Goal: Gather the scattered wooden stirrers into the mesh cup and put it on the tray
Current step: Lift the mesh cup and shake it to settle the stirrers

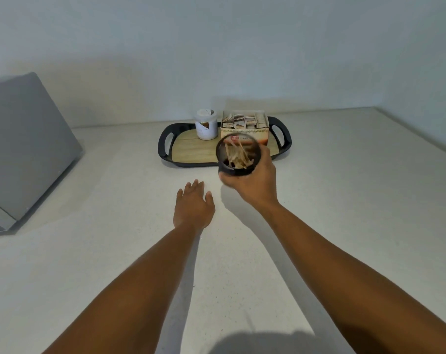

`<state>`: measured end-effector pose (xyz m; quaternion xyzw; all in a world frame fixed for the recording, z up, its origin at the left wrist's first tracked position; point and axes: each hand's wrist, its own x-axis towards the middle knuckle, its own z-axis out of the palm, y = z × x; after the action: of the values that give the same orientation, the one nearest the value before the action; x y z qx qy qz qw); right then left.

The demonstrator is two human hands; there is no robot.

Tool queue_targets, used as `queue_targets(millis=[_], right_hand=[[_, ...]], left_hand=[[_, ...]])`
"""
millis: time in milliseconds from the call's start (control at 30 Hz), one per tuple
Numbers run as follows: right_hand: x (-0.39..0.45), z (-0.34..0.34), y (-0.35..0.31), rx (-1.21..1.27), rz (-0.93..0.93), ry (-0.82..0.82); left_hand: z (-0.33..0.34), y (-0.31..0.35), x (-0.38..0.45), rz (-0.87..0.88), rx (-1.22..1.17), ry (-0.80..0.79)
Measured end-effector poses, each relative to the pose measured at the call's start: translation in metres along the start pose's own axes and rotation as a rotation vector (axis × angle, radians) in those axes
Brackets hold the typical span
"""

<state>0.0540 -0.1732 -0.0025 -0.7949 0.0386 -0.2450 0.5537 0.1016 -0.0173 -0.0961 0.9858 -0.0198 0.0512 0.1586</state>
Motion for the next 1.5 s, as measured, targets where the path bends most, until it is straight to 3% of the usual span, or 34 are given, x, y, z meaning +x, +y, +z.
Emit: queue_targets(millis=[100,267,467,633,967,1167,1500], right_hand=[[-0.001,-0.001,0.008,-0.056,0.062,-0.060],[-0.002,-0.003,0.006,0.020,0.011,0.050],[-0.001,-0.005,0.015,-0.055,0.075,-0.033],[-0.004,-0.006,0.012,0.017,0.019,0.018],[0.002,-0.011,0.025,-0.112,0.164,-0.302],[0.007,-0.017,0.028,-0.063,0.233,-0.437],[0.013,-0.019,0.031,-0.060,0.283,-0.542]], left_hand=[[0.000,0.000,0.000,0.004,0.003,0.001],[0.001,-0.001,-0.001,0.012,-0.006,0.010],[-0.002,0.000,0.000,0.002,-0.009,-0.007],[-0.002,0.000,-0.002,0.010,-0.021,-0.010],[-0.006,-0.001,-0.003,0.030,-0.060,-0.022],[-0.016,0.000,-0.015,0.076,-0.282,-0.022],[-0.021,-0.002,-0.020,0.199,-0.461,-0.090]])
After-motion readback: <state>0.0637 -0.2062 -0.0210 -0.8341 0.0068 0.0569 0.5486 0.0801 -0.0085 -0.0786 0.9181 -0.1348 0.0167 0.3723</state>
